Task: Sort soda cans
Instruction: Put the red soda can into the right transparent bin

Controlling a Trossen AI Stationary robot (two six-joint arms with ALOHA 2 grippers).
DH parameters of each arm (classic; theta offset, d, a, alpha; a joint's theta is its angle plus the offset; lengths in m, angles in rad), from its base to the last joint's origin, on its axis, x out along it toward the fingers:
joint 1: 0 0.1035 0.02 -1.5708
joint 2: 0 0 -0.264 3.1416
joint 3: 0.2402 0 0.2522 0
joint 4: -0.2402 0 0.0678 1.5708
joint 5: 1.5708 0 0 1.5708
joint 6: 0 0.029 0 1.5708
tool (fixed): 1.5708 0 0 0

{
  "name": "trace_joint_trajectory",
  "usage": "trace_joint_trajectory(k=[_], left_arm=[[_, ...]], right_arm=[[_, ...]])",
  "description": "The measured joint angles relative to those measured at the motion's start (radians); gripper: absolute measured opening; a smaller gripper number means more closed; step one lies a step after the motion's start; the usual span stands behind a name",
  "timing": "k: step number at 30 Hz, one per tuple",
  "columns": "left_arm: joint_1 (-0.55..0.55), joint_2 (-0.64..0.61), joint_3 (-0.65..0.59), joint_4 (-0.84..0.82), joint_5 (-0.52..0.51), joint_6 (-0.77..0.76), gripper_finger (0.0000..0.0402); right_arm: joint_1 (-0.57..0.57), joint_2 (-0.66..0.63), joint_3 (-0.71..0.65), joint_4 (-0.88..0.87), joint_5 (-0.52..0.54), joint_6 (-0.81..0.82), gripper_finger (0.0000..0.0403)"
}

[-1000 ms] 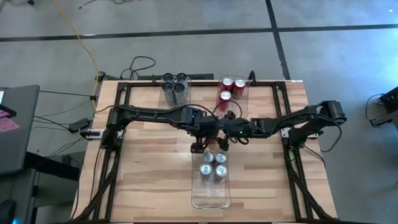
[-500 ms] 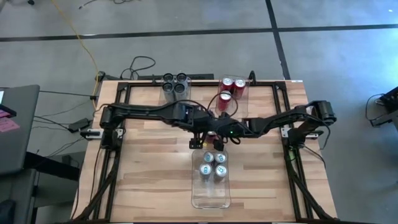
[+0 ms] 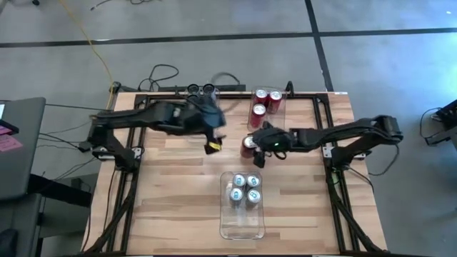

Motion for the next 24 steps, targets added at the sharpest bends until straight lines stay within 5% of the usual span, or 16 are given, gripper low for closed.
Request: trace_joint_trajectory(k=[13,24], left_arm=[[-0.066,-0.200,0.000,-0.096,-0.261,-0.117,0.0371],[-0.082,-0.191,0.000,-0.159,-0.326,-0.181,0.0370]], right_arm=[[-0.147,-0.450,0.000,-0.308,0.037,-0.011,0.0287],[-0.487,-0.481,-0.119,-0.339,-0.048,-0.033,0.0287]])
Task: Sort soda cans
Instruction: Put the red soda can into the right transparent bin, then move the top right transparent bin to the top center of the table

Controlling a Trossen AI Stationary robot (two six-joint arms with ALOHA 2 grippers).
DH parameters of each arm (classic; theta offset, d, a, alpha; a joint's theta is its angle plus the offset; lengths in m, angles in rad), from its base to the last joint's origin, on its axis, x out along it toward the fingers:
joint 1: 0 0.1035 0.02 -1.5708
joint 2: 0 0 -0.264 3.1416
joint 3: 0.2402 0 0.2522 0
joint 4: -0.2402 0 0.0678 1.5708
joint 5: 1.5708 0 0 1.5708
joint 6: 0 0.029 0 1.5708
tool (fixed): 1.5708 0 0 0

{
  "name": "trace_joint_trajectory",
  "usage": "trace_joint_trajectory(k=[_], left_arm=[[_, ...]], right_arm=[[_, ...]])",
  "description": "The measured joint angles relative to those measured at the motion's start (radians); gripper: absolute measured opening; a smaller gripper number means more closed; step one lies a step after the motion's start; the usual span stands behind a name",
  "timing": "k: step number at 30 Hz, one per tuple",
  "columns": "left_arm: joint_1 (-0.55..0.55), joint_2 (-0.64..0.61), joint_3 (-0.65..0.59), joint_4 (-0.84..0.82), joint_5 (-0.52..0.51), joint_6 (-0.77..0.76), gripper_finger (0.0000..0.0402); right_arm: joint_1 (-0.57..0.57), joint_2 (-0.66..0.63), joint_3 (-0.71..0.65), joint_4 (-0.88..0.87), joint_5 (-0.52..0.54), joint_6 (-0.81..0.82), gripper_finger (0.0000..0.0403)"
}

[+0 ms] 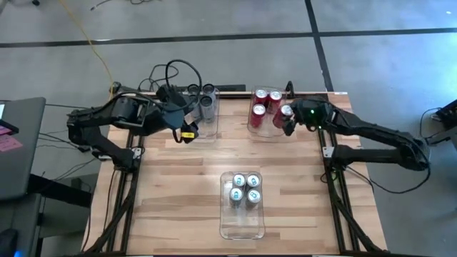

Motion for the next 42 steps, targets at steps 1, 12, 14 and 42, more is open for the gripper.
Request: trace_joint_trajectory(k=[1,12,14,42], left_arm=[[0.000,0.000,0.000,0.000,0.000,0.000,0.0371],[0.000,0.000,0.000,-0.046,0.000,-0.012,0.0371],[0.000,0.000,0.000,-0.046,0.000,-0.012,0.0371],[-0.002,-0.007,-0.045,-0.151,-0.001,-0.121,0.0371]], right_arm=[[-0.024,0.009,-0.016,0.035,-0.018,-0.003,0.0287],[-0.154,0.211,-0.087,0.314,-0.147,-0.075,0.0286],[-0.156,0.267,-0.090,0.347,-0.152,-0.080,0.0286],[-0.178,0.173,-0.087,0.398,-0.070,-0.008,0.0363]])
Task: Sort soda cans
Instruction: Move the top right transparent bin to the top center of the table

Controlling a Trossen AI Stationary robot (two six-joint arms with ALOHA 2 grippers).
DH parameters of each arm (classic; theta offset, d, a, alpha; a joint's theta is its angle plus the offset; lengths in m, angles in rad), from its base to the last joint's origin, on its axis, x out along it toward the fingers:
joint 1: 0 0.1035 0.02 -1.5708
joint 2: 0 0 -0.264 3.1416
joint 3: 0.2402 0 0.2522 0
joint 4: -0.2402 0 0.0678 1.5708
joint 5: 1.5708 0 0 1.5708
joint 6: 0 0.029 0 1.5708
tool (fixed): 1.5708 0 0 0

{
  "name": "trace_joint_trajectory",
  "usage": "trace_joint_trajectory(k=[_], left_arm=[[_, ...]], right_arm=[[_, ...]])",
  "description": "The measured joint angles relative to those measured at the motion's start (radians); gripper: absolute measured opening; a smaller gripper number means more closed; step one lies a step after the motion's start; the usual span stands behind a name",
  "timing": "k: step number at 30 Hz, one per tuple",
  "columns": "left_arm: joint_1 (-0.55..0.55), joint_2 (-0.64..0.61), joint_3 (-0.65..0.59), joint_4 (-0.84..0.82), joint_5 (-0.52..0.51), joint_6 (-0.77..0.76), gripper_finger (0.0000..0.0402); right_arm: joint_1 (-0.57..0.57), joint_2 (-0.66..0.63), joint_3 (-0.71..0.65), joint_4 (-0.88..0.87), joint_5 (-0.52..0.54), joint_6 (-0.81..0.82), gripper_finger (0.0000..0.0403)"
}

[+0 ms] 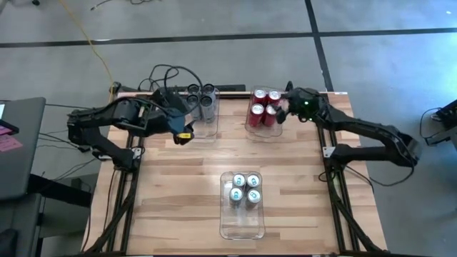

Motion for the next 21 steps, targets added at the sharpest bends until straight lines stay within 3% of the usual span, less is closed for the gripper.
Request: trace_joint_trajectory(k=[4,10,16,21], left_arm=[[0.005,-0.039,-0.140,0.043,0.024,-0.028,0.0371],[0.006,-0.114,-0.398,0.250,0.088,-0.028,0.0371],[0.006,-0.212,-0.665,0.433,0.140,-0.041,0.0371],[0.006,-0.326,-0.871,0.480,0.144,-0.115,0.0371]], right_arm=[[-0.048,-0.070,0.000,-0.121,0.112,0.132,0.0358],[-0.128,-0.083,0.000,-0.226,0.120,0.271,0.0313],[-0.184,0.022,-0.001,-0.282,0.120,0.359,0.0225],[-0.222,0.144,-0.001,-0.277,0.119,0.377,0.0115]])
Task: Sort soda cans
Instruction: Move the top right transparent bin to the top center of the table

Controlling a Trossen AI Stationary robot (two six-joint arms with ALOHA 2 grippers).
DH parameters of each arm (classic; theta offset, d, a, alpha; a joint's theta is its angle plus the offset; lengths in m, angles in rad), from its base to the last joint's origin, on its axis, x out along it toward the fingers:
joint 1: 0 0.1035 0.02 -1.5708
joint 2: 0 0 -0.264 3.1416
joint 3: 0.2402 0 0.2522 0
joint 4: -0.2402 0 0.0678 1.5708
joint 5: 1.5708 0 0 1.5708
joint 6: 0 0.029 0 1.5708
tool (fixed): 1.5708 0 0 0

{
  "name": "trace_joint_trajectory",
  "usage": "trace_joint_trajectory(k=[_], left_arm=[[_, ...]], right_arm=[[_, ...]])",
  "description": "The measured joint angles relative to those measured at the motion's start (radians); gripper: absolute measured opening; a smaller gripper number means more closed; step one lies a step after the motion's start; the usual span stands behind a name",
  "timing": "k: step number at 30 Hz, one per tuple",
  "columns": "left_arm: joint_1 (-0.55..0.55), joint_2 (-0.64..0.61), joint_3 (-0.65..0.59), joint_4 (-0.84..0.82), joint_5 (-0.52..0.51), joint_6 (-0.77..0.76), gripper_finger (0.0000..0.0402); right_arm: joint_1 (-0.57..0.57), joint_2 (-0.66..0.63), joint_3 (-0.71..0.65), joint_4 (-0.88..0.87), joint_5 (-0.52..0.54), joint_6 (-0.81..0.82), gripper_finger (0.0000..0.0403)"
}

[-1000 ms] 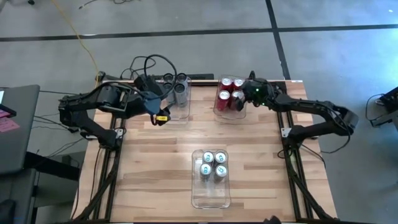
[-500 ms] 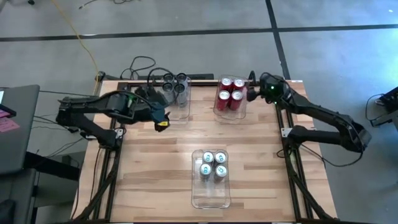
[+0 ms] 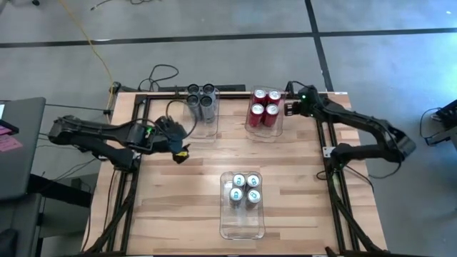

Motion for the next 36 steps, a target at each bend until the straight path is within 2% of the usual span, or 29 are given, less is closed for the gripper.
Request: trace_joint_trajectory(k=[4,6,10,14,22,32,36], left_arm=[[-0.004,-0.069,-0.148,0.021,-0.007,-0.114,0.0371],[-0.005,-0.098,-0.222,0.063,-0.008,-0.145,0.0371],[-0.005,-0.131,-0.336,0.117,-0.010,-0.173,0.0371],[-0.005,-0.150,-0.387,0.125,-0.011,-0.178,0.0371],[-0.005,-0.200,-0.399,0.125,-0.024,-0.114,0.0371],[-0.005,-0.244,-0.399,0.116,-0.014,-0.108,0.0371],[-0.005,-0.243,-0.399,0.116,-0.025,-0.111,0.0371]], right_arm=[[-0.008,0.101,0.000,0.022,-0.001,0.018,0.0025],[0.003,0.144,0.000,0.040,-0.006,0.023,0.0009],[0.039,0.179,0.002,0.061,-0.007,0.060,0.0019],[0.044,0.196,0.002,0.078,-0.014,0.081,0.0008],[0.053,0.192,0.002,0.133,-0.053,0.111,0.0003],[-0.030,0.134,0.002,0.119,-0.045,0.143,0.0002],[-0.030,0.152,-0.001,0.212,-0.117,0.172,0.0001]])
